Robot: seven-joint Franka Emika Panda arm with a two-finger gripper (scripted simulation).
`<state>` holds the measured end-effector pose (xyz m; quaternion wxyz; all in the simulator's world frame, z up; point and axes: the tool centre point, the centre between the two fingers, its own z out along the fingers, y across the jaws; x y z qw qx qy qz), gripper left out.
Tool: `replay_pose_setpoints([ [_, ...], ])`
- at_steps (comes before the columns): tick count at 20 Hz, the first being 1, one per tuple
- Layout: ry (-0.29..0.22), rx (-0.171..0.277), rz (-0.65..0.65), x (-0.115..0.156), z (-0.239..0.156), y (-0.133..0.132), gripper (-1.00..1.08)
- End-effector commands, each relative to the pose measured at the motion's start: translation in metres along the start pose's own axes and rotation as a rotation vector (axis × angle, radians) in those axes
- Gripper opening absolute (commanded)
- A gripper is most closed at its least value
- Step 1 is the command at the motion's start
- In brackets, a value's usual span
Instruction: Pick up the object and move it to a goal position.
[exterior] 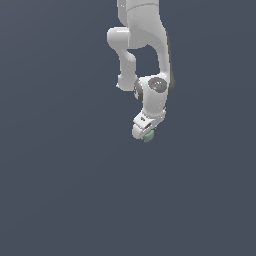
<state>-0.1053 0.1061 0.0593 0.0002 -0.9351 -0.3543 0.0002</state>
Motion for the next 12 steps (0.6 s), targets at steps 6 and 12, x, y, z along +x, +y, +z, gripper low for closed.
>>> replay_pose_setpoints([
  [6,0.000,0.000,-0.002,0.0000,0.0196,-0.0002,1.00],
  [12,0.000,0.000,-0.002,0.0001,0.0198,-0.0001,-1.00],
])
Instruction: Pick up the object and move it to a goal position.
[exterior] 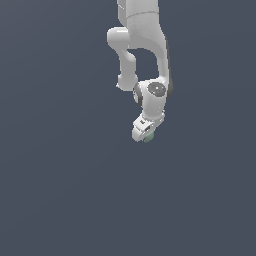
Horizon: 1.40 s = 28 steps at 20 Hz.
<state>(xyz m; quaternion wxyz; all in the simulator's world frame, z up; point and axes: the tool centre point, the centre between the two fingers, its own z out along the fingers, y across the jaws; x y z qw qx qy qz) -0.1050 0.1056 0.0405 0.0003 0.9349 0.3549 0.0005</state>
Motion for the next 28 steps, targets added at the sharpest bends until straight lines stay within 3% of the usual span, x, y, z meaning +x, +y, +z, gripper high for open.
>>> replay_pose_setpoints([
  [1,-0.001,0.001,-0.001,0.000,0.001,-0.001,-1.00],
  [15,0.000,0.000,0.000,0.003,-0.023,0.003,-1.00],
  [28,0.001,0.002,-0.002,0.016,-0.128,0.017,-1.00],
])
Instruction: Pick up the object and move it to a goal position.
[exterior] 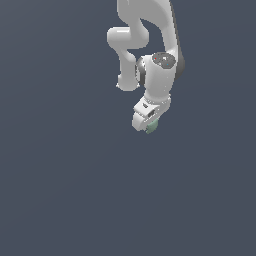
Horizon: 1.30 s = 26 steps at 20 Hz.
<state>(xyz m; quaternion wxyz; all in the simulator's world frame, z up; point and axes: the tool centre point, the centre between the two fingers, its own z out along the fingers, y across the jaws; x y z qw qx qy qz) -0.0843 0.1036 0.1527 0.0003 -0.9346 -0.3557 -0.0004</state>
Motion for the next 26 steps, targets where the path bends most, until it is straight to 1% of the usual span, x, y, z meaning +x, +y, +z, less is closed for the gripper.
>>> replay_pose_setpoints([
  [1,0.000,0.001,-0.001,0.003,-0.026,0.003,-1.00],
  [18,0.000,0.001,-0.001,0.027,-0.194,0.029,-1.00],
  [22,0.000,0.000,0.000,0.032,-0.226,0.035,-1.00],
  [26,-0.001,0.000,0.001,0.037,-0.250,0.040,-1.00],
])
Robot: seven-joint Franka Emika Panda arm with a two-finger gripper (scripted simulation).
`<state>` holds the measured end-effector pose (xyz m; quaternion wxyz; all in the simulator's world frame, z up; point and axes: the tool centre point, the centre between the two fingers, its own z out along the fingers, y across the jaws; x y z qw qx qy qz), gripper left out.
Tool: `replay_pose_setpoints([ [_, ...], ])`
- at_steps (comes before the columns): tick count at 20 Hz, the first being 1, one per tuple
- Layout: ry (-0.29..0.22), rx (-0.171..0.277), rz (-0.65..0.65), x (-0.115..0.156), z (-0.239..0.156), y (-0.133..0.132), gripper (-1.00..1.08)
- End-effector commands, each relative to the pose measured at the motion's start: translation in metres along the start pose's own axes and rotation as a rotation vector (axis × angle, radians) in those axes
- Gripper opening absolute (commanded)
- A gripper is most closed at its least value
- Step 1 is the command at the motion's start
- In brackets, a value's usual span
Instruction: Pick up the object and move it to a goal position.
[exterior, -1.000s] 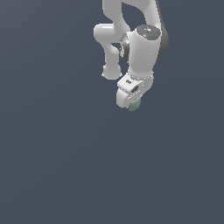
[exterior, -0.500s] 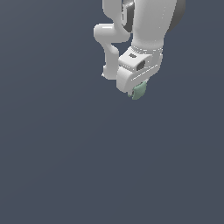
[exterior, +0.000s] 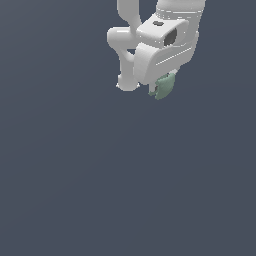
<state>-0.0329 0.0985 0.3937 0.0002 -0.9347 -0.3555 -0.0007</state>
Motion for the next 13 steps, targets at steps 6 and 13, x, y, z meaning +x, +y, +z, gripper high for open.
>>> replay_pose_setpoints([
  [6,-0.001,0.000,0.000,0.006,-0.030,0.006,-1.00],
  [13,-0.001,0.000,0.000,0.008,-0.037,0.008,-1.00],
])
